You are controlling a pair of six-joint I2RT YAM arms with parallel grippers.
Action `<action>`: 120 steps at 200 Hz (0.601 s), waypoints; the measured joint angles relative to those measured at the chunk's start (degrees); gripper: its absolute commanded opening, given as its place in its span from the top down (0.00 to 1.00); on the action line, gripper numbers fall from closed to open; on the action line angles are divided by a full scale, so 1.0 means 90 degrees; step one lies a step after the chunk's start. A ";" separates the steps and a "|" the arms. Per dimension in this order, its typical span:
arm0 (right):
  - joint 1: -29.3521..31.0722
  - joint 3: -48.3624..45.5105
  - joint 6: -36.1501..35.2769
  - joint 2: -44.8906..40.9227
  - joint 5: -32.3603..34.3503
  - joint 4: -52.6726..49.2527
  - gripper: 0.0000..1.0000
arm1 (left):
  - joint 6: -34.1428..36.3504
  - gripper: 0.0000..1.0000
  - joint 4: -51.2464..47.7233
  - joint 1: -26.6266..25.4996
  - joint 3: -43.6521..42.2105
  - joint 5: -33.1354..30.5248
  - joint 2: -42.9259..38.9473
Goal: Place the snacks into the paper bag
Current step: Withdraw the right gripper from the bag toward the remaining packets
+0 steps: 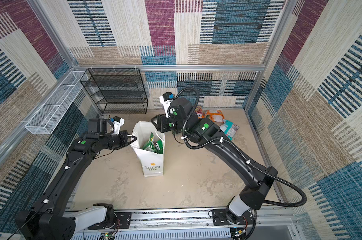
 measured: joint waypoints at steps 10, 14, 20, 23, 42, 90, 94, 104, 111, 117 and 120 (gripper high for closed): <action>-0.0255 -0.0209 0.0000 -0.0209 0.0066 -0.0007 0.34 | 0.0000 1.00 -0.0005 0.0000 0.0002 0.0000 0.0000; -0.0340 -0.0291 0.0002 -0.0282 0.0097 0.0007 0.31 | 0.0000 1.00 -0.0005 0.0000 0.0002 0.0000 0.0000; -0.0500 -0.0444 0.0017 -0.0415 0.0104 0.0049 0.27 | 0.0000 1.00 -0.0005 0.0000 0.0002 0.0000 0.0000; -0.0571 -0.0515 0.0024 -0.0474 0.0109 0.0070 0.25 | 0.0000 1.00 -0.0007 0.0000 0.0002 0.0000 0.0000; -0.1056 -0.1098 0.0066 -0.0823 0.0257 0.0308 0.18 | 0.0000 1.00 -0.0019 0.0000 0.0005 0.0000 0.0000; -0.1928 -0.2365 0.0199 -0.0359 0.0403 0.0826 0.19 | 0.0002 1.00 -0.0044 0.0000 0.0007 -0.0005 -0.0017; -0.1948 -0.2416 0.0199 -0.0250 0.0398 0.0857 0.19 | 0.0002 1.00 -0.0044 0.0000 0.0007 -0.0005 -0.0017; -0.1991 -0.2504 0.0194 0.0100 0.0362 0.0901 0.20 | 0.0002 1.00 -0.0046 0.0000 0.0010 -0.0005 -0.0017; -0.2006 -0.2501 0.0189 0.0367 0.0362 0.0933 0.22 | 0.0002 1.00 -0.0046 0.0000 0.0010 -0.0007 -0.0017; -0.2011 -0.2463 0.0158 0.0624 0.0364 0.0967 0.23 | 0.0002 1.00 -0.0051 0.0000 0.0015 -0.0012 -0.0017; -0.2011 -0.2433 0.0136 0.0755 0.0359 0.0979 0.24 | 0.0005 1.00 -0.0051 0.0000 0.0015 -0.0019 -0.0019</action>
